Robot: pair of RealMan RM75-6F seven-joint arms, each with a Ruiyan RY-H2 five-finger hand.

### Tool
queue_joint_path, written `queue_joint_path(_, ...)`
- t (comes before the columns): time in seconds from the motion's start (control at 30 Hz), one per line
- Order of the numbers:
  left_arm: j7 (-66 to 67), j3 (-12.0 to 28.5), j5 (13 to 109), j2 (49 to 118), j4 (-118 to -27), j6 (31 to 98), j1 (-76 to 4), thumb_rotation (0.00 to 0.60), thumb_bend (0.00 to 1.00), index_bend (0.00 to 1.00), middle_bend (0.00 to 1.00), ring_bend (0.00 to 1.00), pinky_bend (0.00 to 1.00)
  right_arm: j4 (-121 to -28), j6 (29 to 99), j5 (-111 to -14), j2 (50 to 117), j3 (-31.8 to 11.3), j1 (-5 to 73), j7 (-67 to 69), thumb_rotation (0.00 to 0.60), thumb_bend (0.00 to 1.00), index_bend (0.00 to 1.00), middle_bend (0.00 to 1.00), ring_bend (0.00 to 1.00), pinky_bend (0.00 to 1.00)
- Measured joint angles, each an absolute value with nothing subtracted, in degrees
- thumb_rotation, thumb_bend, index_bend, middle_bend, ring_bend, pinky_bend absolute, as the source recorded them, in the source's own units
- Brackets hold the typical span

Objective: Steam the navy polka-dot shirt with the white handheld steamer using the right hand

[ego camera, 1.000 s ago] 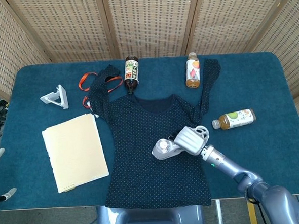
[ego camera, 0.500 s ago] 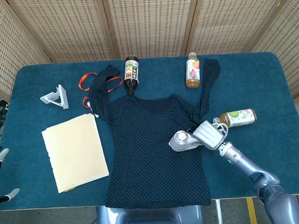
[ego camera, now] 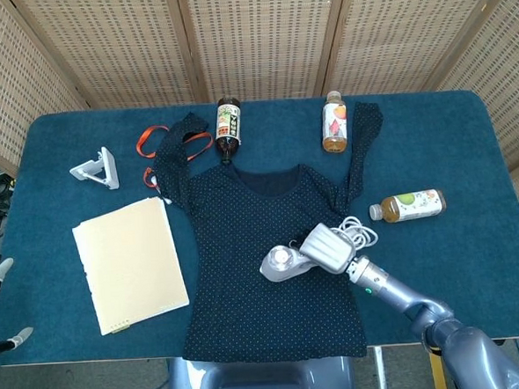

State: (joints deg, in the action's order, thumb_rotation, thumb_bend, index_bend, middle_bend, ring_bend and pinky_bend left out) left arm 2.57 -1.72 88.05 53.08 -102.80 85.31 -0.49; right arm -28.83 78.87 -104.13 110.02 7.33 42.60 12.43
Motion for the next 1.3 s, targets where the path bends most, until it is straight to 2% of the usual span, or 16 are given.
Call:
queue_joint_path(0.3,2.21,-1.69,87.93,53.03,-102.58,85.30,-0.50,0.600,0.00,0.00,0.00,0.00,0.00,-36.86,78.98,-106.80,111.52,7.88,45.16,5.10,0.600,1.00,0.87,0.72,0.72,0.94)
queue_joint_path(0.6,1.92,-1.76,88.18,52.95,-102.50,85.72,-0.32,0.600,0.00,0.00,0.00,0.00,0.00,-40.76,77.84,-109.33,111.15,9.63,45.97,-1.16,0.600,1.00,0.87,0.72,0.72,0.94)
queue_joint_path(0.87,1.92,-1.86,88.54,52.95,-102.45,85.91,-0.26,0.600,0.00,0.00,0.00,0.00,0.00,-39.34,78.00,-108.65,107.76,10.20,44.14,-0.61,0.600,1.00,0.87,0.72,0.72,0.94)
queue_joint_path(1.3,2.80,-2.13,89.32,53.21,-102.69,86.07,-0.25,0.600,0.00,0.00,0.00,0.00,0.00,-30.41,76.82,-105.26,105.02,9.37,41.53,3.88,0.600,1.00,0.87,0.72,0.72,0.94)
